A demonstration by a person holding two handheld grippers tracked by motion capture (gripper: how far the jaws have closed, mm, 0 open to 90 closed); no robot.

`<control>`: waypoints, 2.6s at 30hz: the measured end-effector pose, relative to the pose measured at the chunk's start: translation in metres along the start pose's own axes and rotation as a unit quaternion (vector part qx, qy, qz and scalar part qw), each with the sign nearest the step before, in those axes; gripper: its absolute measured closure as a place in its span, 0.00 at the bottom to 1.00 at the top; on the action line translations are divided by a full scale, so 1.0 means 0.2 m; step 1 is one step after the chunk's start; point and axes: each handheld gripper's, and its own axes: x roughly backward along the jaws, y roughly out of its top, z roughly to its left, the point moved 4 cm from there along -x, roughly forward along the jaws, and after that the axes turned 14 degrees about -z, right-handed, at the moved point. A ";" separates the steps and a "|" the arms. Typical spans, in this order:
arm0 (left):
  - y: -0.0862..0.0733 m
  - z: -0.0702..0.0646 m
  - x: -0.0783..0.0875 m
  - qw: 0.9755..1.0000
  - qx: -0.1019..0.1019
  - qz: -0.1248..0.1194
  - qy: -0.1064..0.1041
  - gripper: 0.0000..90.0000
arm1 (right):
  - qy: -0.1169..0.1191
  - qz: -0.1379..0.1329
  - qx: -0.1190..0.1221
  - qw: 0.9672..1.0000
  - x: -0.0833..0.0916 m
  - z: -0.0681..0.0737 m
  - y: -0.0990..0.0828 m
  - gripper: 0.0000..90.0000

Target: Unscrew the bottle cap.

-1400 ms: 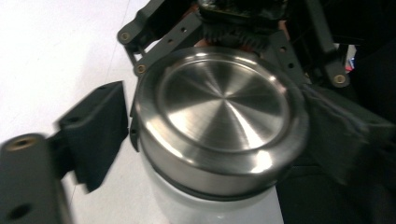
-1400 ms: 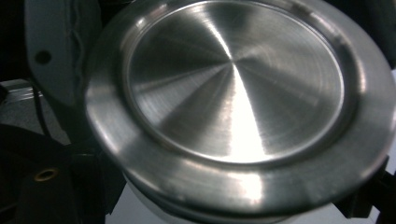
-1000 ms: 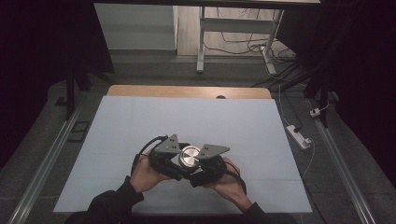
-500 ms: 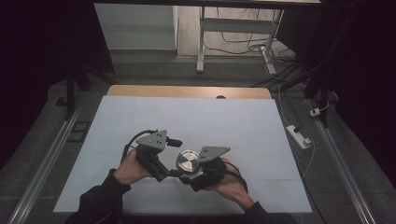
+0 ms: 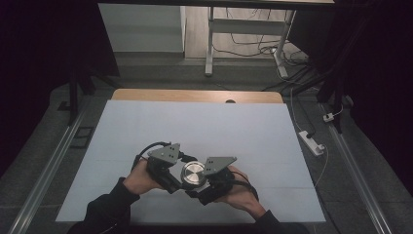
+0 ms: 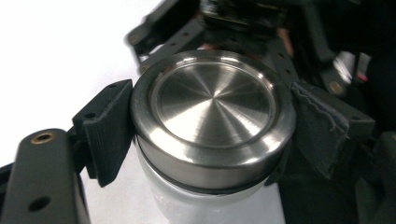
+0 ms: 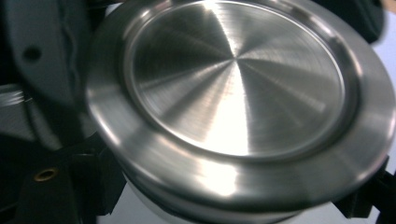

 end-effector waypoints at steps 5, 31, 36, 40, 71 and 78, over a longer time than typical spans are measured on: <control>0.01 0.00 -0.09 0.993 0.037 0.016 0.109 0.21 | -0.074 0.004 -0.030 0.997 0.00 -0.07 -0.03 0.17; 0.02 -0.05 0.03 0.998 -0.032 0.000 -0.053 0.22 | 0.044 -0.001 0.022 0.999 0.01 0.04 0.01 0.17; 0.03 -0.03 -0.01 1.000 -0.008 -0.008 0.023 0.23 | -0.003 -0.002 0.003 1.000 0.01 0.00 0.01 0.17; 0.04 -0.04 -0.06 0.995 0.006 -0.008 0.098 0.23 | -0.044 -0.003 -0.014 0.999 0.01 -0.04 0.00 0.17; 0.03 -0.03 -0.12 0.987 0.030 -0.009 0.157 0.20 | -0.097 0.004 -0.025 0.995 0.02 -0.07 0.00 0.17; 0.07 -0.01 -0.04 0.993 0.062 -0.065 0.077 0.08 | -0.085 -0.013 -0.032 0.996 0.03 -0.07 0.00 0.17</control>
